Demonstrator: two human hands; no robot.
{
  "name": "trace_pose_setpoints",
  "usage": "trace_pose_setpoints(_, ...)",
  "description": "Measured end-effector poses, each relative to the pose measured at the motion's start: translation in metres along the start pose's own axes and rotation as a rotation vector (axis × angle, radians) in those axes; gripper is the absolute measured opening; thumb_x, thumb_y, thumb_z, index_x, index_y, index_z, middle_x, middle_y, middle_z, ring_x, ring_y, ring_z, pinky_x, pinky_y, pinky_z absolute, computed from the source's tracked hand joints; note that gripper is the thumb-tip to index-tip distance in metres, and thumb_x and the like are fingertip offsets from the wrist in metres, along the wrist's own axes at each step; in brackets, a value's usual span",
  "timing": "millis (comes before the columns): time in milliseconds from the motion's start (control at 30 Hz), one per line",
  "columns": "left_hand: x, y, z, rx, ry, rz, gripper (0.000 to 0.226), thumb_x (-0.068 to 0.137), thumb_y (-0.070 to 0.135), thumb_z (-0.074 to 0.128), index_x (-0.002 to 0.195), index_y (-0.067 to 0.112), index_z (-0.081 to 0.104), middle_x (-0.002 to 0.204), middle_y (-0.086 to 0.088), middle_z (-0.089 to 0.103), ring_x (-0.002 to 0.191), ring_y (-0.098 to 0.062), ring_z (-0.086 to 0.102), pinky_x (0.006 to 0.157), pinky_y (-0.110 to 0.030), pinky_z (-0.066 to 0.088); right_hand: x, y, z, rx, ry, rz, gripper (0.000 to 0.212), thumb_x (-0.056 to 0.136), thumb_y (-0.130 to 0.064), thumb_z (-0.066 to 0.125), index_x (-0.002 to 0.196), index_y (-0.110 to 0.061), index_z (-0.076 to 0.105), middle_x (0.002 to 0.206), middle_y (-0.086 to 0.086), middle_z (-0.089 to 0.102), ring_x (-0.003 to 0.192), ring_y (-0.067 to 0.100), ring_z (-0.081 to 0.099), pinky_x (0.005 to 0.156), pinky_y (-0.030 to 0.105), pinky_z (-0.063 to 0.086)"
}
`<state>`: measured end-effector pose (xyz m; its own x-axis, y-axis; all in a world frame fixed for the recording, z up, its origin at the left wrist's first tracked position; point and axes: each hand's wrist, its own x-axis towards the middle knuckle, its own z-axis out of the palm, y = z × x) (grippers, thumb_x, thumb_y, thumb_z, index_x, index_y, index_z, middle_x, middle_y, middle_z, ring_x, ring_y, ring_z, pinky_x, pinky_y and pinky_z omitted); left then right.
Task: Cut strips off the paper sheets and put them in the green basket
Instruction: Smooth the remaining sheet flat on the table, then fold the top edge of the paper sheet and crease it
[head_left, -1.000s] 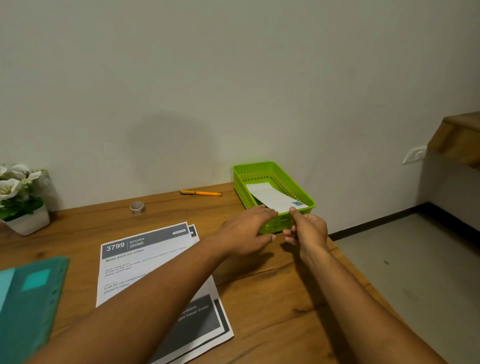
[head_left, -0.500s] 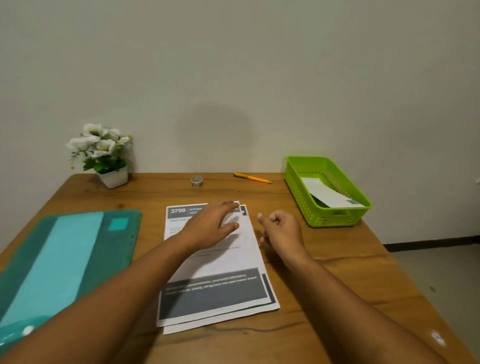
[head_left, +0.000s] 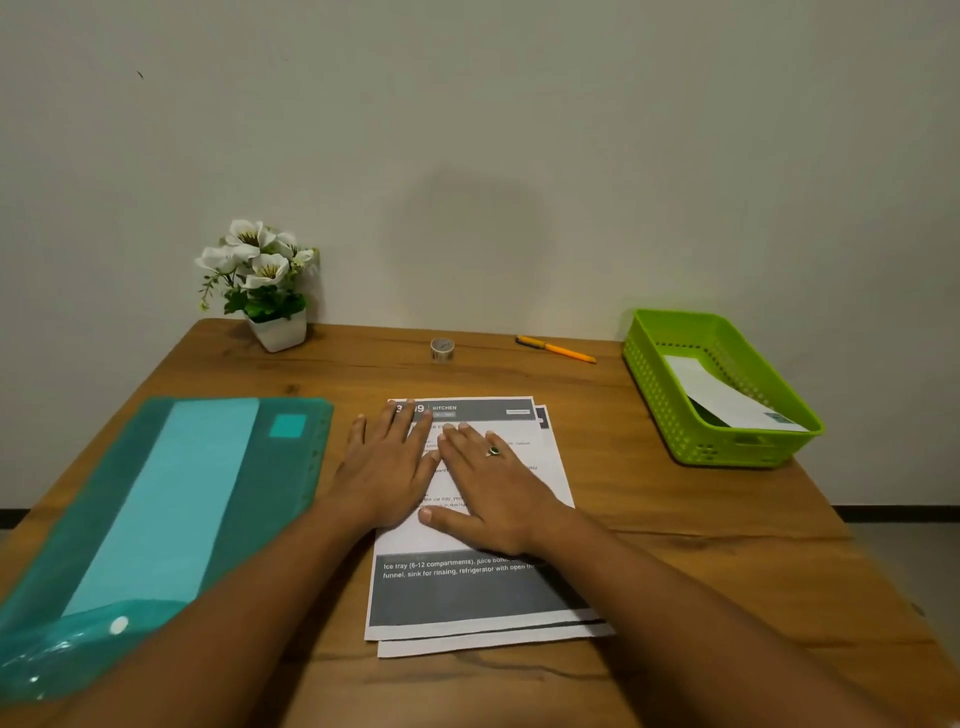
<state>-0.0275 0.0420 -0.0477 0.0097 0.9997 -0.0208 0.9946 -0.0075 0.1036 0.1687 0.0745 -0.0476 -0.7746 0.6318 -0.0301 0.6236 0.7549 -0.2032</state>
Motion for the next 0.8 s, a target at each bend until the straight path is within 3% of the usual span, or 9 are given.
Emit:
trace_pose_setpoints(300,0.000,0.002,-0.011,-0.024,-0.048,0.008,0.069,0.105,0.059,0.020,0.164,0.025,0.008,0.172,-0.002,0.002,0.158,-0.024,-0.004,0.127,-0.053,0.000,-0.001,0.082,-0.024,-0.033,-0.071,0.306,0.105,0.091,-0.087,0.015,0.166,-0.016,-0.002,0.175,0.001,-0.007,0.160,0.019,-0.009,0.129,0.049,-0.003)
trace_pose_setpoints(467,0.034,-0.011,-0.044,-0.055,-0.149,0.052,0.079,0.088,0.071,0.058,0.149,0.025,0.039,0.169,-0.004,0.017,0.155,-0.026,0.016,0.123,-0.054,0.020,0.010,0.084,-0.048,-0.029,-0.139,0.316,0.102,0.092,-0.084,0.037,0.166,-0.018,0.013,0.174,0.003,0.009,0.159,0.027,0.012,0.126,0.054,0.012)
trace_pose_setpoints(567,0.052,-0.015,-0.055,-0.124,-0.270,0.021,0.092,0.076,0.070,0.074,0.148,0.028,0.036,0.151,0.001,0.045,0.134,-0.020,0.043,0.111,-0.048,0.043,0.018,0.083,-0.066,-0.020,-0.161,0.314,0.092,0.091,-0.076,0.054,0.160,-0.022,0.029,0.167,0.003,0.029,0.150,0.029,0.030,0.120,0.052,0.027)
trace_pose_setpoints(667,0.062,-0.012,-0.059,-0.139,-0.284,0.023,0.099,0.069,0.066,0.082,0.148,0.030,0.034,0.144,0.004,0.051,0.124,-0.018,0.048,0.105,-0.047,0.048,0.025,0.084,-0.073,0.025,-0.172,0.331,0.088,0.087,-0.071,0.065,0.157,-0.026,0.035,0.160,0.001,0.040,0.146,0.030,0.033,0.116,0.050,0.031)
trace_pose_setpoints(800,0.069,-0.006,-0.063,-0.096,-0.266,0.046,0.115,0.068,0.062,0.086,0.158,0.027,0.024,0.158,0.000,0.040,0.141,-0.024,0.039,0.114,-0.052,0.041,0.032,0.084,-0.082,0.080,-0.171,0.364,0.084,0.081,-0.064,0.077,0.148,-0.029,0.042,0.149,-0.001,0.052,0.137,0.028,0.039,0.109,0.048,0.038)
